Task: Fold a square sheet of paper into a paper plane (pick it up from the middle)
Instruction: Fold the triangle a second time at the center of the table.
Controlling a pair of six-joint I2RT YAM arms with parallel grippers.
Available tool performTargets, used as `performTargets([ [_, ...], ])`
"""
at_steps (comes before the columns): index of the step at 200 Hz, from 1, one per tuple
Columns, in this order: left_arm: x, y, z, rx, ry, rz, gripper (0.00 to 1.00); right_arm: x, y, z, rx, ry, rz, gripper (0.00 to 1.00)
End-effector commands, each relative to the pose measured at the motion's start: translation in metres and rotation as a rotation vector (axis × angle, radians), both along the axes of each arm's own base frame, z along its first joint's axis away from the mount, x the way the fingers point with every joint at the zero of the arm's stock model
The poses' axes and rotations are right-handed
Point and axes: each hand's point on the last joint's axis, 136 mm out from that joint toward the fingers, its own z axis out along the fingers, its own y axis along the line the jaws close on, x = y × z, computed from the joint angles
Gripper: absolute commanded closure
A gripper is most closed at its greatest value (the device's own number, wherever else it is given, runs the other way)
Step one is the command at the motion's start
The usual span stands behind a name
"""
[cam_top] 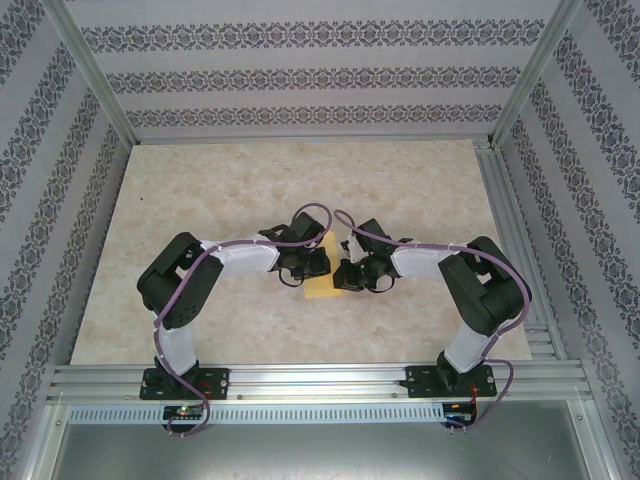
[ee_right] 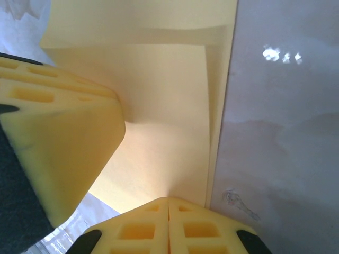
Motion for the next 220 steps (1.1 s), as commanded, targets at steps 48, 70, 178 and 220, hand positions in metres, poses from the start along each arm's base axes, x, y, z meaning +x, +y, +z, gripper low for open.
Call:
performTargets([
  [48,0.009,0.0,0.033,-0.108,-0.129,0.02,0.82,-0.021,-0.031,-0.036,-0.157,0.109,-0.049,0.94],
  [70,0.008,0.002,0.024,-0.087,-0.124,0.019,0.82,-0.022,-0.033,-0.037,-0.166,0.114,-0.053,0.94],
  [178,0.017,0.027,-0.017,0.069,-0.08,-0.007,0.85,-0.03,-0.049,-0.049,-0.271,0.137,-0.038,0.94],
  [220,0.026,0.038,-0.019,0.055,-0.068,-0.017,0.84,-0.037,-0.066,-0.06,-0.382,0.159,-0.025,0.94],
])
